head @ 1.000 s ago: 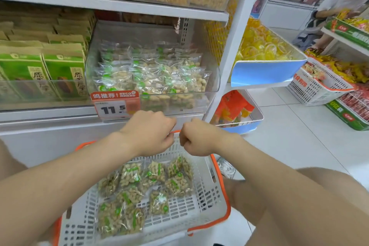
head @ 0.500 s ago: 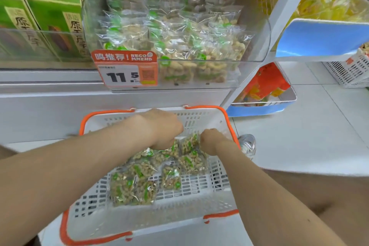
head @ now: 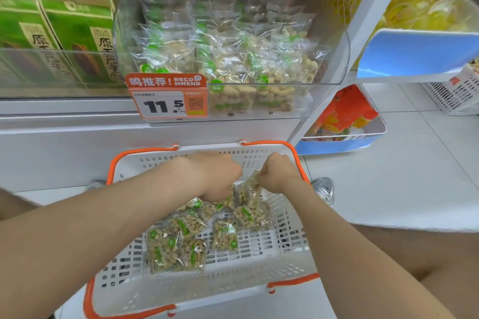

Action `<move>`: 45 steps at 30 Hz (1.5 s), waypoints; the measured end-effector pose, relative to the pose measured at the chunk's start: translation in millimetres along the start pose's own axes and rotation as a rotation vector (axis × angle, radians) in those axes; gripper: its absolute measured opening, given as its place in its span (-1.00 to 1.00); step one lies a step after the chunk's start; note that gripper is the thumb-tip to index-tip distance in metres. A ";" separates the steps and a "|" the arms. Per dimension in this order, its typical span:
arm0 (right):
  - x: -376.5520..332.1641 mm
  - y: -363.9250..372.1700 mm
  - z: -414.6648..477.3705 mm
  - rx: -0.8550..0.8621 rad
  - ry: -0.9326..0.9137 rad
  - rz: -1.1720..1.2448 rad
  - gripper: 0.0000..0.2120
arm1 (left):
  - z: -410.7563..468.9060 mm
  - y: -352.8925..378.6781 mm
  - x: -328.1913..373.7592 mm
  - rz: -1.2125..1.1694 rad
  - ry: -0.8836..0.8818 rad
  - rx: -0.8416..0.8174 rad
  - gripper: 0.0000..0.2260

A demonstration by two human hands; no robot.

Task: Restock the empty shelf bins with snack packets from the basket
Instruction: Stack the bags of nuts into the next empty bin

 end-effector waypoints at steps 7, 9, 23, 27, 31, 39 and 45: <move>-26.7 -59.1 -55.5 -0.219 0.096 0.541 -0.79 | -15.9 4.8 -0.6 -0.284 -0.025 0.031 -0.19; -32.0 -78.7 -72.2 -0.220 0.086 0.619 -0.78 | -24.3 -9.9 3.2 -0.373 -0.001 0.144 -0.38; -50.2 -254.5 -166.1 0.912 -0.342 0.192 -0.68 | -114.6 -127.3 30.8 -0.888 0.190 1.079 -0.77; -55.9 -278.8 -159.4 0.665 -0.582 0.370 -0.92 | -128.0 -155.2 32.1 -0.936 0.227 1.281 -0.62; -45.5 -299.9 -147.0 0.479 -0.635 0.383 -0.87 | -125.0 -175.1 31.7 -0.906 0.235 1.255 -0.56; -7.9 -328.4 -137.2 0.952 -0.346 0.122 -0.76 | -91.0 -183.8 31.5 -0.591 0.087 1.160 -0.36; -12.6 -329.2 -138.1 0.950 -0.295 -0.184 -0.74 | -71.0 -182.0 42.8 -0.228 0.079 0.969 -0.66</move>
Point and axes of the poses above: each hand's wrist, its own z-axis towards the middle knuckle, its own y-axis out of the palm, x = y × z, the point moved 7 cm from there along z, towards the middle knuckle, and after that the axes turned 13 degrees about -z, right-handed, at the moved point
